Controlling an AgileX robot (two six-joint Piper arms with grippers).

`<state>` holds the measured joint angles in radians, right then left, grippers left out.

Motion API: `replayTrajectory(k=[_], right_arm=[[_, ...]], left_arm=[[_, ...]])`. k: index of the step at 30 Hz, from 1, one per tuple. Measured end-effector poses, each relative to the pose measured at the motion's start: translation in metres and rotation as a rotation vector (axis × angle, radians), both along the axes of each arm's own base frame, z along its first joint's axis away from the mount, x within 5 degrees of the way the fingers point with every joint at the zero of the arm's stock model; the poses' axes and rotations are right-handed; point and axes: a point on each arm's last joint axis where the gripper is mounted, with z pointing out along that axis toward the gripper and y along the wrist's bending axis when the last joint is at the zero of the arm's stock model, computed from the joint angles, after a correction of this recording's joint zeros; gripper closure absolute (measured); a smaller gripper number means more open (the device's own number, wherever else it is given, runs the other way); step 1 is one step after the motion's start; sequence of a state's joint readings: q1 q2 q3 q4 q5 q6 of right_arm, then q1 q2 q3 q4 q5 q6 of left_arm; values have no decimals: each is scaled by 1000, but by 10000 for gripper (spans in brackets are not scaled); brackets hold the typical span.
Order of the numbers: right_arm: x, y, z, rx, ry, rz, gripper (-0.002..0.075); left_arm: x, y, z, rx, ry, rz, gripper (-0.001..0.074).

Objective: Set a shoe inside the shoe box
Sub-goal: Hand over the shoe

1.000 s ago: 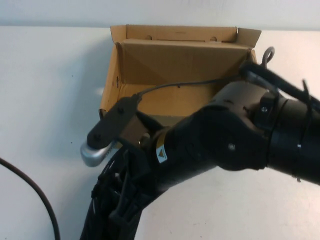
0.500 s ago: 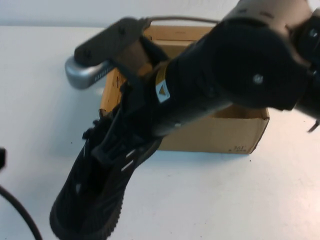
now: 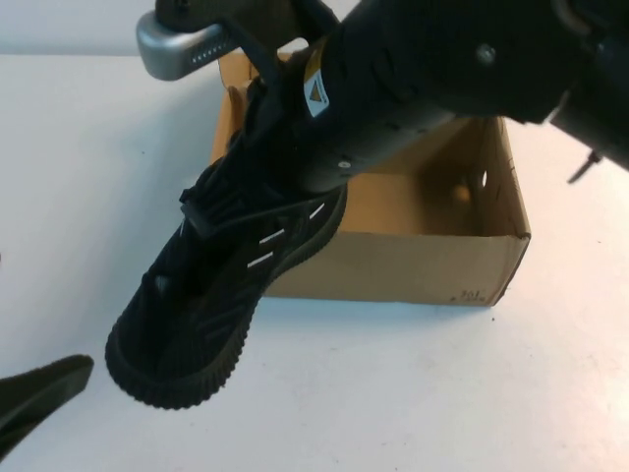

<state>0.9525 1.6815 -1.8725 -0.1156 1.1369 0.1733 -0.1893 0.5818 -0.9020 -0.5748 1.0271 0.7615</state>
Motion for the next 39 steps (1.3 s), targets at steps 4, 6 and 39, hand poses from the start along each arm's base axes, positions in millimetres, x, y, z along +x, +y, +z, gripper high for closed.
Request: replayTrajectory(k=[4,6,39], right_arm=[[9,-2,6,5,-1,-24,724],[13,-2,9,13,-4,-33,725],[37,19,17,126,36,-12,725]], left_arm=[[2,-2,0,0,-5,-22,65],[4,-4,0,-12,4,-31,65],[100,-17,-31,59,111,8,64]])
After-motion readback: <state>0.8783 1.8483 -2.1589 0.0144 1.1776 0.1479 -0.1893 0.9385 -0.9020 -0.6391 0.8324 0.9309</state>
